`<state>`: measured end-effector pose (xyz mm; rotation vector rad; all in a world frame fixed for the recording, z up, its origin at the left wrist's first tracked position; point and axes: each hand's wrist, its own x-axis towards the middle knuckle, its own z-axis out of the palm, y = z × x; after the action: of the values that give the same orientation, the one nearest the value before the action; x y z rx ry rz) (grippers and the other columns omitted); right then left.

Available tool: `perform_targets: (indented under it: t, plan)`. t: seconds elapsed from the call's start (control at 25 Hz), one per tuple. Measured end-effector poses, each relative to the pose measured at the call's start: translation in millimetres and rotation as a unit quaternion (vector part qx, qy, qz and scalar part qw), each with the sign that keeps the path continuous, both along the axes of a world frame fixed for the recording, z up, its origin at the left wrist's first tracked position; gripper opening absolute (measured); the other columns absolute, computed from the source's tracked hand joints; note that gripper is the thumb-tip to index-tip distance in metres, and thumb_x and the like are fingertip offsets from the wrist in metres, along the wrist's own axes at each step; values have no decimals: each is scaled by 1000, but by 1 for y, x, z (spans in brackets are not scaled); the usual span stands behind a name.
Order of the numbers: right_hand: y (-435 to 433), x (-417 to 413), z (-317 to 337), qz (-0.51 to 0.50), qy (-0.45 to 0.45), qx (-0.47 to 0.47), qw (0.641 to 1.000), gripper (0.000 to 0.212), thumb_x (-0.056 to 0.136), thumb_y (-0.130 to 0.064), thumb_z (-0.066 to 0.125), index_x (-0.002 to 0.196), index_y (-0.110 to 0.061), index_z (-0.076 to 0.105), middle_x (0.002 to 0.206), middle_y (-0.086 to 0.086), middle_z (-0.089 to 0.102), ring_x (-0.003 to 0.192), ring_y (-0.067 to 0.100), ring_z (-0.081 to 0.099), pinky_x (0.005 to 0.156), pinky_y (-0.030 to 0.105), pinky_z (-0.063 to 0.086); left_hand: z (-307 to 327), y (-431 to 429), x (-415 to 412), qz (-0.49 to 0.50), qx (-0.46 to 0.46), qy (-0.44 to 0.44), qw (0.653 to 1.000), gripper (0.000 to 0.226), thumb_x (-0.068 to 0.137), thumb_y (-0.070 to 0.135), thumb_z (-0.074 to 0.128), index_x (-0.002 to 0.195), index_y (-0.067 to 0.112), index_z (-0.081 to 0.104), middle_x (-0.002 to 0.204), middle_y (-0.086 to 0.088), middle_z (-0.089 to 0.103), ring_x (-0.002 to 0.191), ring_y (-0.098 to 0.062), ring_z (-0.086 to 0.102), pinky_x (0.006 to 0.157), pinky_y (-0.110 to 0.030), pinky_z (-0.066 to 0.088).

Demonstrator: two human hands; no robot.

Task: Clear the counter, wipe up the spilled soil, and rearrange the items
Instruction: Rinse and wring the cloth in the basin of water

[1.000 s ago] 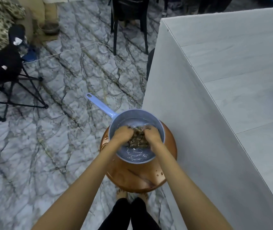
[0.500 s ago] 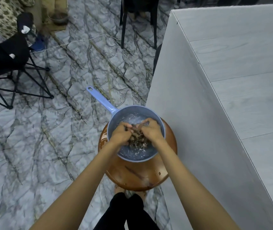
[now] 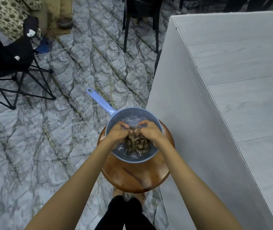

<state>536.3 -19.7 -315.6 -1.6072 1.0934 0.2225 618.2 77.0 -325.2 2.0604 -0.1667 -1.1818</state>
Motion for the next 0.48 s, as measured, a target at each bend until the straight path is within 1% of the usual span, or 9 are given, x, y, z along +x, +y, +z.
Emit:
perform_targets:
  t: [0.04, 0.08, 0.12, 0.2, 0.24, 0.28, 0.36, 0.4, 0.48]
  plan:
    - [2, 0, 0, 21, 19, -79, 996, 33, 88, -7, 55, 121, -6, 53, 118, 16, 61, 102, 27, 57, 74, 23, 41, -2, -1, 1, -9, 6, -11, 1000, 23, 82, 7, 59, 77, 24, 45, 100, -13, 55, 89, -25, 53, 66, -33, 44]
    - [4, 0, -2, 38, 28, -131, 990, 32, 90, -8, 51, 123, -6, 51, 119, 18, 61, 99, 29, 58, 74, 26, 41, -2, -2, 2, -39, 29, -47, 998, 20, 82, 4, 57, 83, 22, 48, 104, -14, 56, 93, -28, 55, 73, -35, 45]
    - [4, 1, -3, 47, 27, -140, 989, 31, 92, -13, 50, 123, -6, 50, 119, 17, 61, 100, 30, 58, 76, 29, 42, -2, -2, 3, -74, 50, -85, 992, 19, 82, 4, 54, 94, 18, 51, 109, -16, 57, 100, -31, 55, 80, -35, 45]
    - [3, 1, -1, 78, 25, -51, 995, 40, 90, -31, 57, 123, -8, 53, 123, 11, 59, 111, 27, 57, 87, 31, 43, 2, -2, 2, -127, 78, -154, 977, 25, 84, 6, 52, 109, 9, 50, 118, -18, 57, 111, -34, 53, 88, -35, 42]
    - [3, 1, 0, 114, 39, -15, 993, 47, 86, -36, 62, 123, -9, 53, 125, 9, 58, 114, 26, 55, 91, 30, 42, 3, -2, 2, -123, 69, -172, 975, 23, 84, 6, 52, 107, 7, 51, 118, -20, 58, 112, -34, 53, 89, -35, 42]
    - [2, 0, 1, 154, 58, -17, 986, 49, 83, -33, 66, 124, -9, 52, 125, 9, 58, 115, 26, 55, 91, 29, 42, 3, -1, 2, -107, 53, -181, 976, 20, 84, 4, 51, 103, 9, 53, 118, -20, 60, 111, -33, 54, 89, -34, 42]
    - [3, -1, -1, 176, 64, -108, 976, 44, 83, -13, 63, 125, -8, 49, 123, 14, 59, 113, 30, 56, 87, 30, 44, 5, -2, 4, -79, 25, -174, 981, 21, 85, 2, 48, 103, 9, 55, 120, -17, 61, 111, -30, 55, 91, -31, 41]
    - [4, -1, -3, 144, 48, -149, 977, 43, 82, -6, 59, 124, -7, 48, 121, 17, 60, 110, 32, 57, 85, 32, 46, 7, -3, 5, -102, 24, -160, 982, 24, 87, 5, 49, 110, 8, 53, 124, -15, 58, 114, -30, 53, 92, -30, 40]
    - [6, 0, -3, 49, 13, -173, 984, 36, 82, -4, 59, 117, -6, 52, 114, 18, 63, 104, 32, 60, 81, 32, 46, 6, -5, 6, -207, 70, -143, 965, 45, 87, 18, 57, 127, 7, 41, 130, -15, 53, 120, -31, 50, 94, -32, 39]
